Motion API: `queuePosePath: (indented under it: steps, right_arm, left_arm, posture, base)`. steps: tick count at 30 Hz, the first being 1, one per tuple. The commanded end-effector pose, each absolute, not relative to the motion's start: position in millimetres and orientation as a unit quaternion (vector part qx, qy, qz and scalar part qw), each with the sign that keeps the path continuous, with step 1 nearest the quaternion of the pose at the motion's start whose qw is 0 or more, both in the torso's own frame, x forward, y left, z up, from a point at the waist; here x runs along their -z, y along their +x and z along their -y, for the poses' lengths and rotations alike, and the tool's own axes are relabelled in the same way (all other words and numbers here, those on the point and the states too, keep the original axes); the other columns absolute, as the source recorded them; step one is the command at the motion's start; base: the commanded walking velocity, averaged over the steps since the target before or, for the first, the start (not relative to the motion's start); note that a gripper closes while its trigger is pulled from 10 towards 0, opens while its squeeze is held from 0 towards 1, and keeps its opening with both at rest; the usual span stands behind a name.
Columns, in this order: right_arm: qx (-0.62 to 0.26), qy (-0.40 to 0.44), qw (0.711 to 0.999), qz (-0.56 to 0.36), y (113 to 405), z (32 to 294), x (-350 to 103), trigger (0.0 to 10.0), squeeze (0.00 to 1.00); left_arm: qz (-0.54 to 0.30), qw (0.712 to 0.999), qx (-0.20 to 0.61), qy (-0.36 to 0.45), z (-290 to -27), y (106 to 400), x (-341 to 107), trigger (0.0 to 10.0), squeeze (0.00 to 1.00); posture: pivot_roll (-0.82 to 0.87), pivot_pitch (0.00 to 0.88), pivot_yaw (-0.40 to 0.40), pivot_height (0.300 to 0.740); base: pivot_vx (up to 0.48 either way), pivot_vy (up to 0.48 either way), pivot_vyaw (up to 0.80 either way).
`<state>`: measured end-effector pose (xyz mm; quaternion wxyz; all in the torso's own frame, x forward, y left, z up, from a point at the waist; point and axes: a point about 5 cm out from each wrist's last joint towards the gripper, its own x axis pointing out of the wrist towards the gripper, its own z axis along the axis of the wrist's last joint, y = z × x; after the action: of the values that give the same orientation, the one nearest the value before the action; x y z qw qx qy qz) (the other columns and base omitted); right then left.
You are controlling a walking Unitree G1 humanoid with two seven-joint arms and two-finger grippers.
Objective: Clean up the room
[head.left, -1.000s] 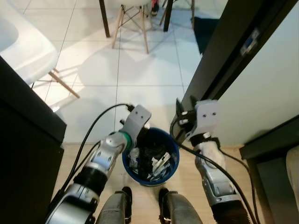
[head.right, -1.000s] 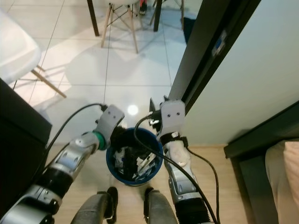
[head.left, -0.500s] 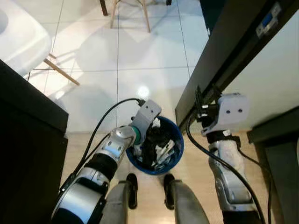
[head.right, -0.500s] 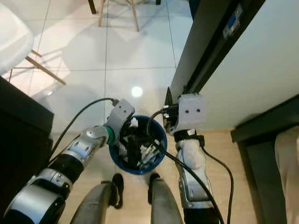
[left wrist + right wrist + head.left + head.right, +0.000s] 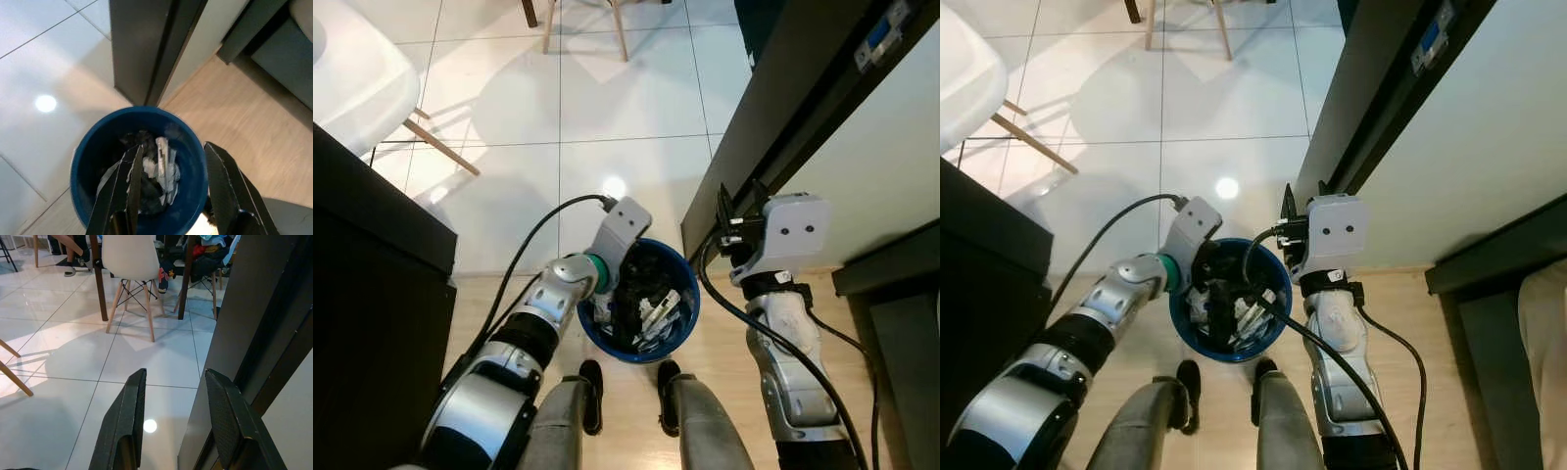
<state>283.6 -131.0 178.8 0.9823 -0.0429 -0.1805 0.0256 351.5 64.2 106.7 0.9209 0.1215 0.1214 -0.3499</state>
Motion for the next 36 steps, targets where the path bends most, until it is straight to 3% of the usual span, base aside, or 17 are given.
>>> queuePosePath:
  steps: [1,2,4,6,9,17,36]
  right_arm:
    - [-0.025,-0.036,0.987,0.155,283.0,131.4,-165.7,10.0,0.00]
    - [-0.025,-0.036,0.987,0.155,283.0,131.4,-165.7,10.0,0.00]
    - [-0.025,-0.027,0.989,0.143,281.4,130.6,-157.2,10.0,0.00]
    - [-0.025,-0.027,0.989,0.143,281.4,130.6,-157.2,10.0,0.00]
    - [-0.033,-0.016,0.992,0.124,278.3,127.1,-145.3,10.0,0.00]
    - [-0.072,-0.011,0.991,0.110,284.9,113.8,-136.7,10.0,0.00]
    - [-0.084,-0.013,0.990,0.109,289.3,110.0,-130.7,10.0,0.00]
  left_arm:
    - [-0.108,0.938,0.303,0.126,-83.6,339.2,-94.7,10.0,0.00]
    - [-0.108,0.938,0.303,0.126,-83.6,339.2,-94.7,10.0,0.00]
    - [-0.049,0.966,0.220,0.126,-108.9,326.4,-103.4,10.0,0.00]
    - [-0.049,0.966,0.220,0.126,-108.9,326.4,-103.4,10.0,0.00]
    - [0.009,0.988,0.120,0.100,-134.3,311.3,-119.6,10.0,0.00]
    - [0.063,0.996,-0.005,0.070,-162.9,302.2,-145.2,10.0,0.00]
    - [0.071,0.995,-0.026,0.067,-159.7,297.7,-157.9,10.0,0.00]
  posture:
    - [-0.15,0.257,0.112,0.731]
    - [-0.15,0.257,0.112,0.731]
    - [-0.13,0.215,0.099,0.731]
    - [-0.13,0.215,0.099,0.731]
    - [-0.11,0.174,0.076,0.731]
    - [-0.07,0.119,0.023,0.731]
    - [-0.07,0.105,0.027,0.731]
  base:
    - [0.000,0.000,0.00]
    - [0.000,0.000,0.00]
    - [0.000,0.000,0.00]
    - [0.000,0.000,0.00]
    - [0.000,0.000,0.00]
    - [0.000,0.000,0.00]
    - [-0.268,0.000,0.00]
